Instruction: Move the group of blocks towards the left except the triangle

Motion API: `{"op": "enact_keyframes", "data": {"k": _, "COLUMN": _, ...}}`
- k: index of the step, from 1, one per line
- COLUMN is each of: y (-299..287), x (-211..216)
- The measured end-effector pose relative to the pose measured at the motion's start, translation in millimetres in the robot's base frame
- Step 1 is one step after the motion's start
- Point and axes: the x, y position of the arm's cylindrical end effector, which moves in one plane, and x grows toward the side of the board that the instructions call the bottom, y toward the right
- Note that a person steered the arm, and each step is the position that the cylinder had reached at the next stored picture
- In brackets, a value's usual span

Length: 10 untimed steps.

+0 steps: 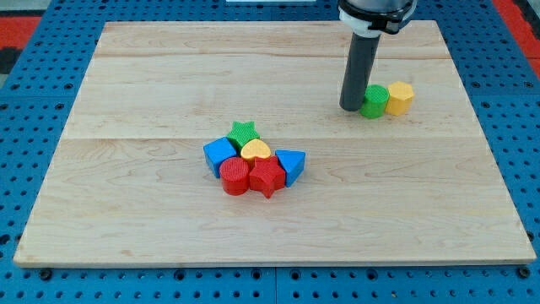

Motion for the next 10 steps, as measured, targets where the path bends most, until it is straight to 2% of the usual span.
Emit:
{"op": "enact_keyframes", "data": {"k": 3, "y": 6, "x": 86}}
{"op": "enact_keyframes", "data": {"k": 5, "y": 38, "x": 98}}
{"op": "enact_keyframes", "data": {"k": 6, "y": 30, "x": 111}}
{"op": "enact_keyframes", "data": {"k": 7, "y": -47, "x": 146}}
{"op": "enact_keyframes", "data": {"k": 8, "y": -73, "x": 157}}
{"op": "enact_keyframes", "data": {"k": 9, "y": -131, "x": 117}}
{"op": "enact_keyframes", "data": {"k": 10, "y": -137, "x": 64}}
